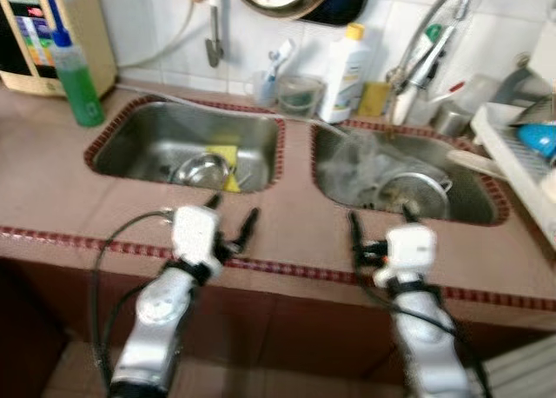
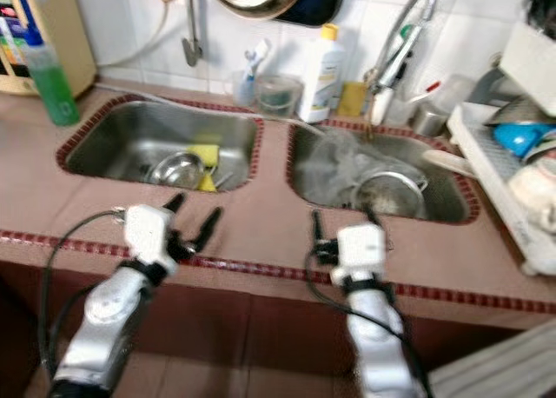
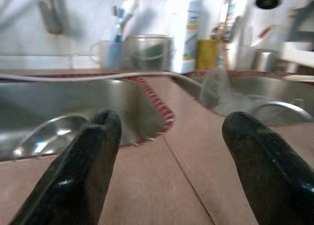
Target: Kitchen organization
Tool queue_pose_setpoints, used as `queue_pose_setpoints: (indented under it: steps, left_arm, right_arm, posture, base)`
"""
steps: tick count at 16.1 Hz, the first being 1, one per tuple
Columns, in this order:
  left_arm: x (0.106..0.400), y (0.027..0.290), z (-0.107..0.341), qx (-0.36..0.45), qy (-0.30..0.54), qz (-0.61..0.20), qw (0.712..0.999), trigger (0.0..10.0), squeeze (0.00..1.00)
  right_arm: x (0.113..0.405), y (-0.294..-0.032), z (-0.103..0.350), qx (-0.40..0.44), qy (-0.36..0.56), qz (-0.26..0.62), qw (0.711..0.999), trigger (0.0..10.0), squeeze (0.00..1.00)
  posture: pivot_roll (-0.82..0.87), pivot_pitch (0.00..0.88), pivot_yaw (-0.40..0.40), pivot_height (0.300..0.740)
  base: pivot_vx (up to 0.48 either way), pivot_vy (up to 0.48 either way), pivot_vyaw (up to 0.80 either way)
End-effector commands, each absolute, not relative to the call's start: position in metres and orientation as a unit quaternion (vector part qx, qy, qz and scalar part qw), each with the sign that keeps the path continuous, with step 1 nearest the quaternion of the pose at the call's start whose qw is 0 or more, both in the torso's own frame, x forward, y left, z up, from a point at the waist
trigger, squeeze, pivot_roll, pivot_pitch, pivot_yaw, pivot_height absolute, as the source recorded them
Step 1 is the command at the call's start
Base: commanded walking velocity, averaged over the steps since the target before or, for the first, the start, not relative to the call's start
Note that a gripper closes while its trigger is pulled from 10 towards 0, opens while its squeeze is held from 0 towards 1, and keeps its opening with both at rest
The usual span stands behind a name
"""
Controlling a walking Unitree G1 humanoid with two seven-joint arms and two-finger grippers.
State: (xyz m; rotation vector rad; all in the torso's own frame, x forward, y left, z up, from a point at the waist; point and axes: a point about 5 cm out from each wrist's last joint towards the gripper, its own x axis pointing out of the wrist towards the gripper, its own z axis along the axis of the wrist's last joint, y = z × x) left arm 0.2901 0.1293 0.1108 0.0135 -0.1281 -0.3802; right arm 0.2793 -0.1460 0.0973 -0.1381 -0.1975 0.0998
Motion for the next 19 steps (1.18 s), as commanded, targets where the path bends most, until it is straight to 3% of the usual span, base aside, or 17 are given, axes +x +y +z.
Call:
queue_pose_setpoints:
  steps: [1,6,19]
  left_arm:
    - [0.2916,0.1215,0.1145,0.006,-0.064,-0.193,0.979,10.0,0.0]
    - [0.2909,0.119,0.1099,-0.004,-0.036,-0.204,0.978,10.0,0.0]
    - [0.2909,0.1195,0.1114,-0.003,-0.025,-0.208,0.978,10.0,0.0]
  right_arm:
    - [0.2798,-0.1543,0.0998,-0.075,-0.101,0.04,0.991,10.0,0.0]
    - [0.2797,-0.154,0.1,-0.074,-0.101,0.038,0.991,10.0,0.0]
    - [0.279,-0.1532,0.099,-0.071,-0.098,0.034,0.992,10.0,0.0]
  posture:
    - [-0.08,0.0,-0.055,0.74]
    - [-0.08,0.0,-0.054,0.74]
    - [-0.08,0.0,-0.048,0.74]
  base:
    - [0.0,0.0,0.0]
    - [0.0,0.0,0.0]
    - [-0.286,0.0,0.0]
